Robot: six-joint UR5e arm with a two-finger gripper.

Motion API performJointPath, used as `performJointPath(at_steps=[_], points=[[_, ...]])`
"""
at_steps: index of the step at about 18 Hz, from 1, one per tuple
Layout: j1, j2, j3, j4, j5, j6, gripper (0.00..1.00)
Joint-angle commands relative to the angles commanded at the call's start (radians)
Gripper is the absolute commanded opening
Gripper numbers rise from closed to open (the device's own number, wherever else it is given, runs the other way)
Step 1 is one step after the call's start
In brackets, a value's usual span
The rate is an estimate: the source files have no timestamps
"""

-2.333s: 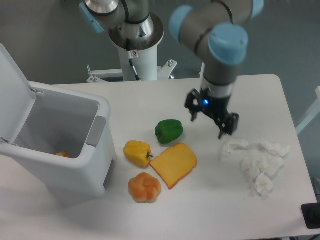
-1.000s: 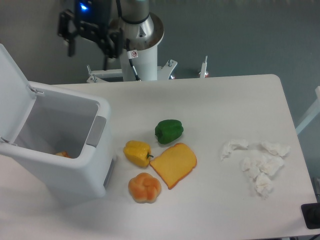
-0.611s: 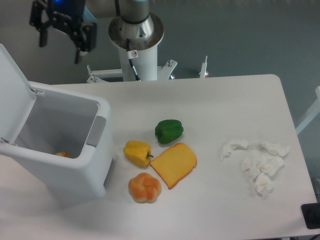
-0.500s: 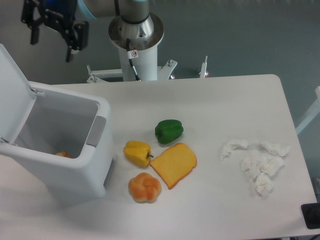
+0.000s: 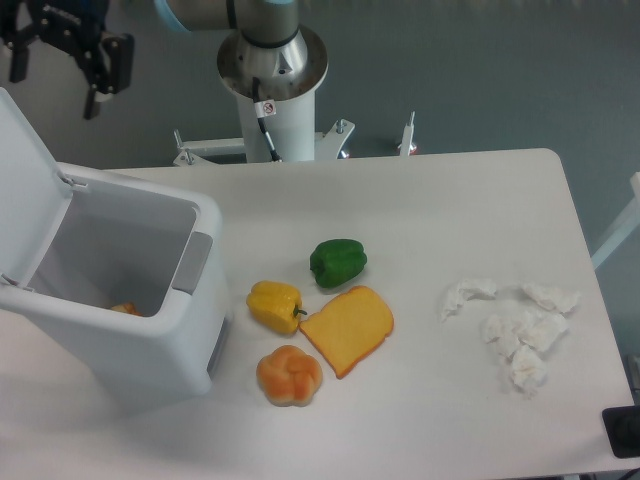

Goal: Close the trash can
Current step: 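Move the gripper up and over toward the raised trash can lid, then position the gripper behind the raised lid of the trash can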

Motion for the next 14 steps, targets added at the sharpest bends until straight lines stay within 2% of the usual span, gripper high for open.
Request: performJointPath(at_steps=[4,14], points=[[-0.025,-0.037,0.034,0.028,0.002,-0.045,1.00],[-0.023,-0.040,0.049,0.029,0.028,-0.055,1.00]])
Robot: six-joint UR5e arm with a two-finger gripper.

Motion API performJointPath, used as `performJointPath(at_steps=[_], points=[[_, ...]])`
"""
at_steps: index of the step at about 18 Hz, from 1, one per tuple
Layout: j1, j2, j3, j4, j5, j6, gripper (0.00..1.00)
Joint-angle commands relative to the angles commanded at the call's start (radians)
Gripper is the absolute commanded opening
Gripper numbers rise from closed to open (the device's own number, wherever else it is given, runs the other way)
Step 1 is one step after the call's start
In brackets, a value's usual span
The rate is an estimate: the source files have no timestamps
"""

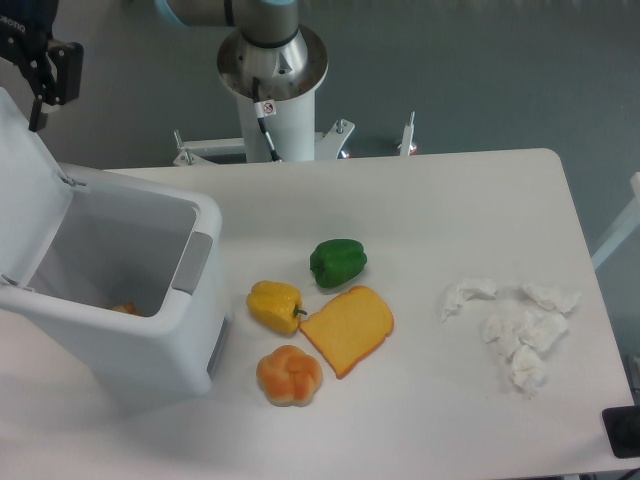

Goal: Close the trash can
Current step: 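Position the gripper behind the raised lid of the trash can, then push the trash can lid down with the gripper until it closes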

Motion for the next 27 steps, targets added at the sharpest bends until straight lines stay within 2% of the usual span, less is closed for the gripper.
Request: performJointPath(at_steps=[8,12,24,27], points=[[0.006,-0.044,0.069,0.014,0.084,-0.069,1.00],[0.014,-0.048,0.072,0.014,0.107,-0.069,1.00],[0.103,-0.049,0.083,0.014,0.118,-0.068,1.00],[0.114,-0.067,0.084,0.014,0.147,-0.063,1.00]])
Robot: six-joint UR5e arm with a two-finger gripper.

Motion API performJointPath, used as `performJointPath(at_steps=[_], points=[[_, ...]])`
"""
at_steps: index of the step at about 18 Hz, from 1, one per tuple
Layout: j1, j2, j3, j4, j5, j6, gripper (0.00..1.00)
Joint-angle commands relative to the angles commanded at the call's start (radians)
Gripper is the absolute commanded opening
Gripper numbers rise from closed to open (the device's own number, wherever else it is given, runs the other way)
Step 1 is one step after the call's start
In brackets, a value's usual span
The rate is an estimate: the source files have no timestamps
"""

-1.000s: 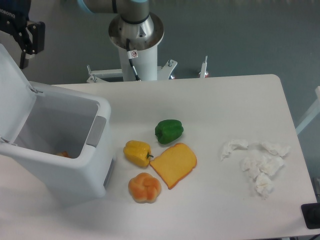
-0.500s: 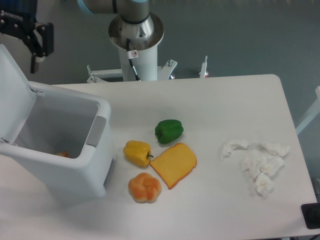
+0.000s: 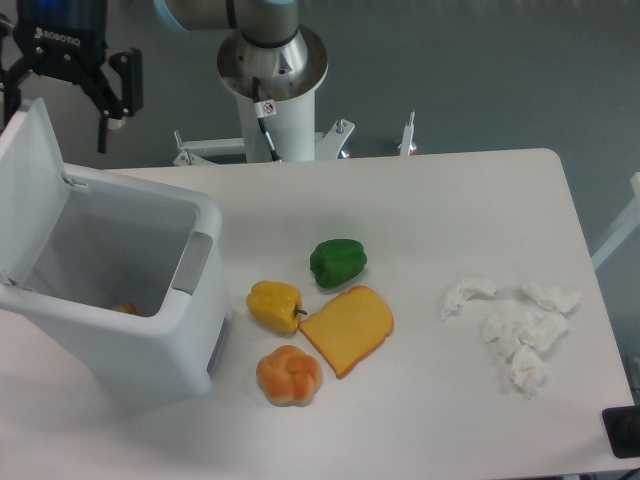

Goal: Close the trash can
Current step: 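Push the trash can lid down with the gripper until it closes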

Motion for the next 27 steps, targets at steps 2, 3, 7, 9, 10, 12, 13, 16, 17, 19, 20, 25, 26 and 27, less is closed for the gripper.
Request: performJointPath(at_steps=[2,3,7,9,10,12,13,16,17,19,20,25,26,27], points=[[0.000,-0.011,0.000,0.000,0.017,0.002,1.00],[0.000,-0.020,0.002,0.000,0.020,0.003,1.00],[0.003,-0.043,0.002,0.005,0.041,0.006,1.00],[0.017,-0.048,0.002,0.020,0.046,0.006,1.00],[0.020,-0.051,0.002,0.023,0.046,0.006,1.00],[0.023,-0.061,0.003,0.025,0.048,0.008,1.00],[0.035,-0.063,0.003,0.026,0.048,0.011,1.00],[0.049,-0.072,0.002,0.031,0.049,0.032,1.00],[0.051,-0.077,0.002,0.031,0.055,0.031,1.00],[0.063,-0.086,0.002,0.032,0.061,0.038,1.00],[0.066,-0.094,0.002,0.035,0.061,0.040,1.00],[0.080,-0.115,0.000,0.049,0.065,0.044,1.00],[0.084,-0.121,0.000,0.048,0.065,0.049,1.00],[0.086,-0.124,0.000,0.049,0.065,0.051,1.00]])
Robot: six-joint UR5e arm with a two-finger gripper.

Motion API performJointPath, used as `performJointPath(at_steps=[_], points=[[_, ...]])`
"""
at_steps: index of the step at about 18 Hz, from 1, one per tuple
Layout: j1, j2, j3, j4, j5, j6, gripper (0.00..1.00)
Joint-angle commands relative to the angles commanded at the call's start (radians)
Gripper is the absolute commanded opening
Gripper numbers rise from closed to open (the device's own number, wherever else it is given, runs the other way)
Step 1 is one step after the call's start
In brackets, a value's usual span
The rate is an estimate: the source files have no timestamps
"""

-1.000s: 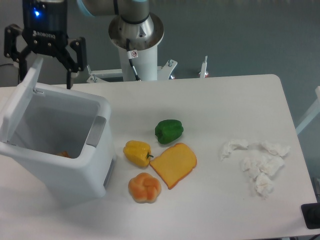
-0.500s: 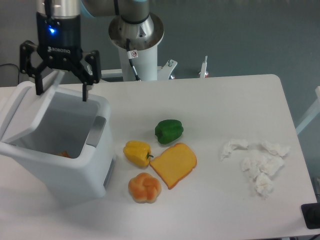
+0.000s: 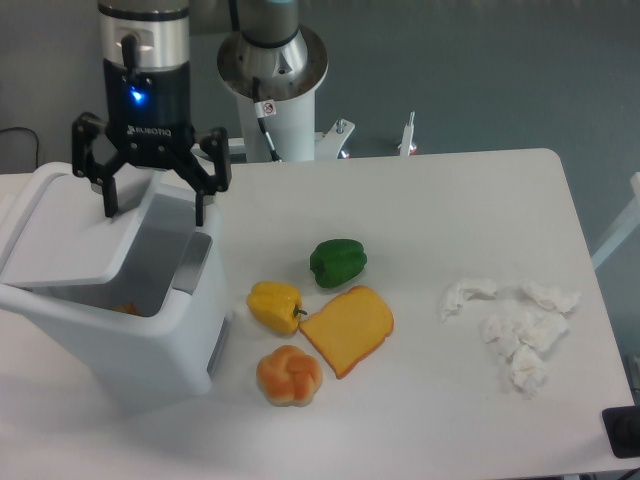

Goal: Close the trash can
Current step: 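Push the trash can lid down with the gripper until it closes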

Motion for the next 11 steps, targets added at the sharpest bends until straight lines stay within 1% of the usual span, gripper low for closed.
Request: performJointPath(at_steps=[3,11], points=[[0.012,-0.012,-0.003,0.012,0.000,0.002,1.00],[0.024,-0.037,-0.011,0.014,0.005,0.018,1.00]])
